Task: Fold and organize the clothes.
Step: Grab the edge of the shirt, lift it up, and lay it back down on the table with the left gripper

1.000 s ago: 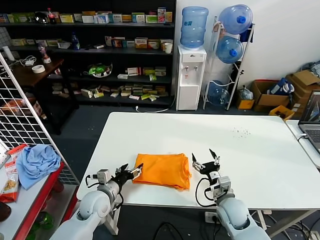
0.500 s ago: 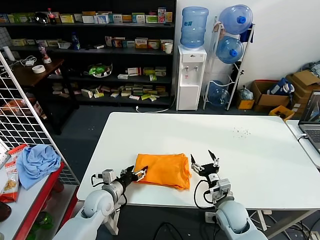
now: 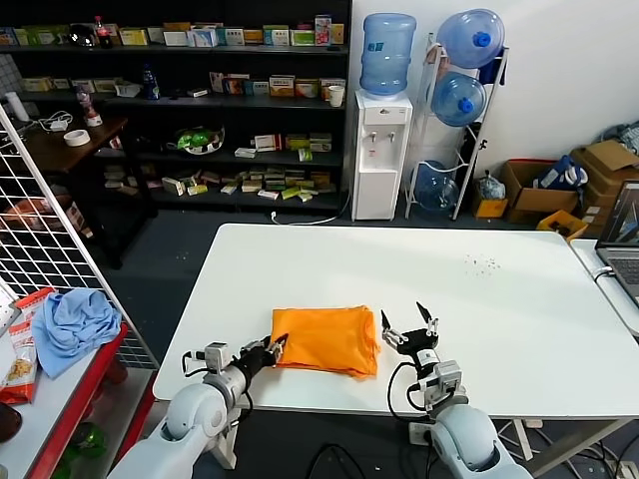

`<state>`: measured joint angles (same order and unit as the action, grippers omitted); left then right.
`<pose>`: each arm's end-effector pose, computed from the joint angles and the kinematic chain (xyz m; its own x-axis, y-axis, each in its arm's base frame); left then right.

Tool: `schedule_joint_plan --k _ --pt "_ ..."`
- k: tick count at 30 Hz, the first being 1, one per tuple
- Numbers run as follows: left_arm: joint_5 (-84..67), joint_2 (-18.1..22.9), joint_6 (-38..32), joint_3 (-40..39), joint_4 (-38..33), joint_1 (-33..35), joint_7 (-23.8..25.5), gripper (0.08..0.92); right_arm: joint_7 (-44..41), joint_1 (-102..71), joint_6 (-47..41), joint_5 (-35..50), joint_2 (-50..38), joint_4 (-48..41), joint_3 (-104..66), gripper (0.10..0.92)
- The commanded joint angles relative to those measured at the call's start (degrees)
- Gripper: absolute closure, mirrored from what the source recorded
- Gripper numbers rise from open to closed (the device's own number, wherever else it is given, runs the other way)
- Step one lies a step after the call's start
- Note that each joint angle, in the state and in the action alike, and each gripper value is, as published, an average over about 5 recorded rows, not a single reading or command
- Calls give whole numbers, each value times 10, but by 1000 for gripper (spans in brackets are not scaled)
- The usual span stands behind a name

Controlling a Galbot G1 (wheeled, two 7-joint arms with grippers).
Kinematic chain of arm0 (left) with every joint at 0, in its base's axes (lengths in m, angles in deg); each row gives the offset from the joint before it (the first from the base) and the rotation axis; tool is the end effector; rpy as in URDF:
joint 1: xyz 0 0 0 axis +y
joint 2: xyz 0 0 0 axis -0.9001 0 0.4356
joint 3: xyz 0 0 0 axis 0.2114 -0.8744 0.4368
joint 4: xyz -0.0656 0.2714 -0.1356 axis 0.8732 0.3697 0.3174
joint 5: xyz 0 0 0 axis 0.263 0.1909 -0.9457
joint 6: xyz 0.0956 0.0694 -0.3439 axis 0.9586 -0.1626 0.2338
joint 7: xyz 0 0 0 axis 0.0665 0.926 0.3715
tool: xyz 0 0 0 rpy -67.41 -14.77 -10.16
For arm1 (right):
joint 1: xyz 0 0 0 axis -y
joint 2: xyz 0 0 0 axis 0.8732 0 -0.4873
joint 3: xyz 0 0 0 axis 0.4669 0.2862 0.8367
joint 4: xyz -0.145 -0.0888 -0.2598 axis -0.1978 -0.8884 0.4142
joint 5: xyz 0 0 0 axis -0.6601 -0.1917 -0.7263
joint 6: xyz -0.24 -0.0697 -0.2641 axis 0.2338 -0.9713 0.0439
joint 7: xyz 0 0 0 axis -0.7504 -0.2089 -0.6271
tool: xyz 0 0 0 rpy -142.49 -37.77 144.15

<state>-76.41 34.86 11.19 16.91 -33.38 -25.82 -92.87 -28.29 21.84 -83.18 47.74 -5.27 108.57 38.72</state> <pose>0.3334 0.0018 -0.3324 -0.7905 0.3765 0.4830 0.2449 0.9172 -0.3142 0.3060 -0.0080 -0.3412 -0.9702 -0.1830 0.1587 -0.1994 0.9753 -0.0949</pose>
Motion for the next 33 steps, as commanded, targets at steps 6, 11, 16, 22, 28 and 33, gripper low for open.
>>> schedule_joint_plan --k 6,11,16,22,28,33 --pt "0 -37 -15 48 -34 24 -18 834 1 -3 -5 -3 3 8 6 203" --pt "14 -90 -11 77 -35 32 -27 850 2 -6 -6 -3 5 13 8 203" --pt "41 -149 -10 104 -16 28 -30 850 2 -7 -6 -2 6 18 8 203" --pt "125 -203 -27 128 31 18 -26 850 1 -8 -4 2 5 22 8 203" --pt "222 -227 -70 147 68 1 -32 850 2 -8 -2 6 2 25 8 203" --pt "298 -234 -113 154 97 -13 -43 850 1 -9 0 6 4 24 9 203"
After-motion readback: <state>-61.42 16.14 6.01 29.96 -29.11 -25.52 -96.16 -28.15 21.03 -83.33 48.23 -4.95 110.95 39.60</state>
